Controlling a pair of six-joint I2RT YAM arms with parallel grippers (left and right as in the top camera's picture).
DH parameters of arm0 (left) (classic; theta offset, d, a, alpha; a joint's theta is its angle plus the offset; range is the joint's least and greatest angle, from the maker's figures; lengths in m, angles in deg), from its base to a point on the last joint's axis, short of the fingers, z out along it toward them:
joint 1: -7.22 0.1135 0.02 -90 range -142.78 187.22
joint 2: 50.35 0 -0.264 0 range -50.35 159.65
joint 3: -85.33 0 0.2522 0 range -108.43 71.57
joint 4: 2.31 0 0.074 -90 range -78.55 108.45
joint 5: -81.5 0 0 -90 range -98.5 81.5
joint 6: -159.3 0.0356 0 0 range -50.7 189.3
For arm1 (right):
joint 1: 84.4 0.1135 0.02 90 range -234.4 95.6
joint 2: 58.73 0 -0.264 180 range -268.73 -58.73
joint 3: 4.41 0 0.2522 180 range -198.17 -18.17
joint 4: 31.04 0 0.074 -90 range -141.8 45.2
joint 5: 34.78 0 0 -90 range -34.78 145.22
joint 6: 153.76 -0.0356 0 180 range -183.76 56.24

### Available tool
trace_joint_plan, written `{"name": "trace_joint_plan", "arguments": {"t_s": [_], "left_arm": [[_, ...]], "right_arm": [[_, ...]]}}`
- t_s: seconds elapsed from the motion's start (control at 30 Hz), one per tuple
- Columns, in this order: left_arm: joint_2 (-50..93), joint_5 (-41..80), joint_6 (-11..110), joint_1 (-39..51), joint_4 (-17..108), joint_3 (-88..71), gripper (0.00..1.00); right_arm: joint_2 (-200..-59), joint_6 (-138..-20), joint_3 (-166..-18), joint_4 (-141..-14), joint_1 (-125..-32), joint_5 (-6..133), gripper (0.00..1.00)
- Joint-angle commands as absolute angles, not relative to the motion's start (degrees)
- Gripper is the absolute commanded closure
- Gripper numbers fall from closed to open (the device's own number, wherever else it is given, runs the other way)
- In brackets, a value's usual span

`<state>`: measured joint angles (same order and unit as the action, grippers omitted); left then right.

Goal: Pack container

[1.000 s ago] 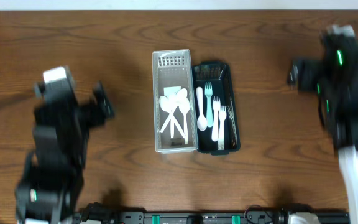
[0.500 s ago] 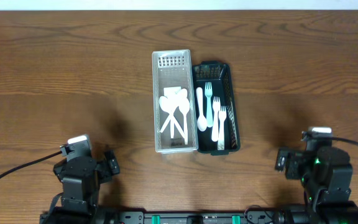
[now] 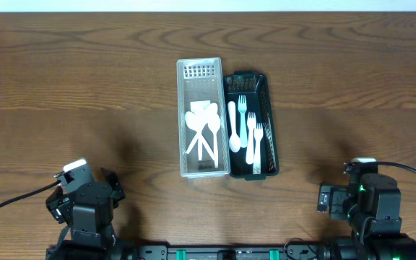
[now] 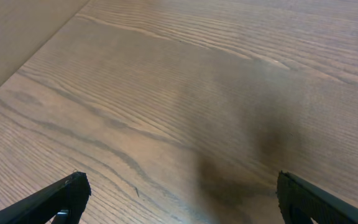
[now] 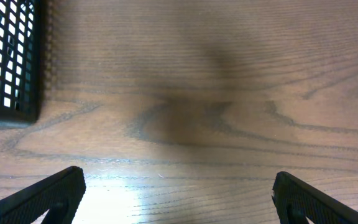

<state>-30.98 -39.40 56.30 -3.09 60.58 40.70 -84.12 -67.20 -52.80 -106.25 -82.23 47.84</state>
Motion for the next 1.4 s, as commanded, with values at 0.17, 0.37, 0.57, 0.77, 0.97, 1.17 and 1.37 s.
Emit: {"name": "trace_joint_plan", "arguments": {"t_s": [0.17,0.37,0.57,0.77,0.97,1.17,1.37], "left_arm": [[-31.4,-41.5,57.3,-3.3,60.7,40.4,0.02],[-31.4,-41.5,57.3,-3.3,60.7,40.4,0.02],[-31.4,-41.5,57.2,-3.3,60.8,40.4,0.02],[-31.4,-41.5,57.2,-3.3,60.8,40.4,0.02],[-31.4,-41.5,57.3,-3.3,60.7,40.4,0.02],[-31.4,-41.5,57.3,-3.3,60.7,40.4,0.02],[-31.4,-41.5,57.3,-3.3,60.7,40.4,0.02]], "right_arm": [[-83.9,-68.0,-52.8,-106.1,-81.6,47.3,0.01],[-83.9,-68.0,-52.8,-106.1,-81.6,47.3,0.01],[-82.8,-68.0,-52.8,-106.1,-81.7,47.3,0.01],[-75.0,-68.0,-52.8,-106.1,-81.7,50.8,0.01],[-65.9,-67.9,-47.8,-94.7,-81.3,56.0,0.01],[-59.0,-64.9,-35.3,-74.1,-80.8,60.5,0.01],[-59.0,-58.7,-26.8,-56.3,-79.8,61.7,0.01]]}}
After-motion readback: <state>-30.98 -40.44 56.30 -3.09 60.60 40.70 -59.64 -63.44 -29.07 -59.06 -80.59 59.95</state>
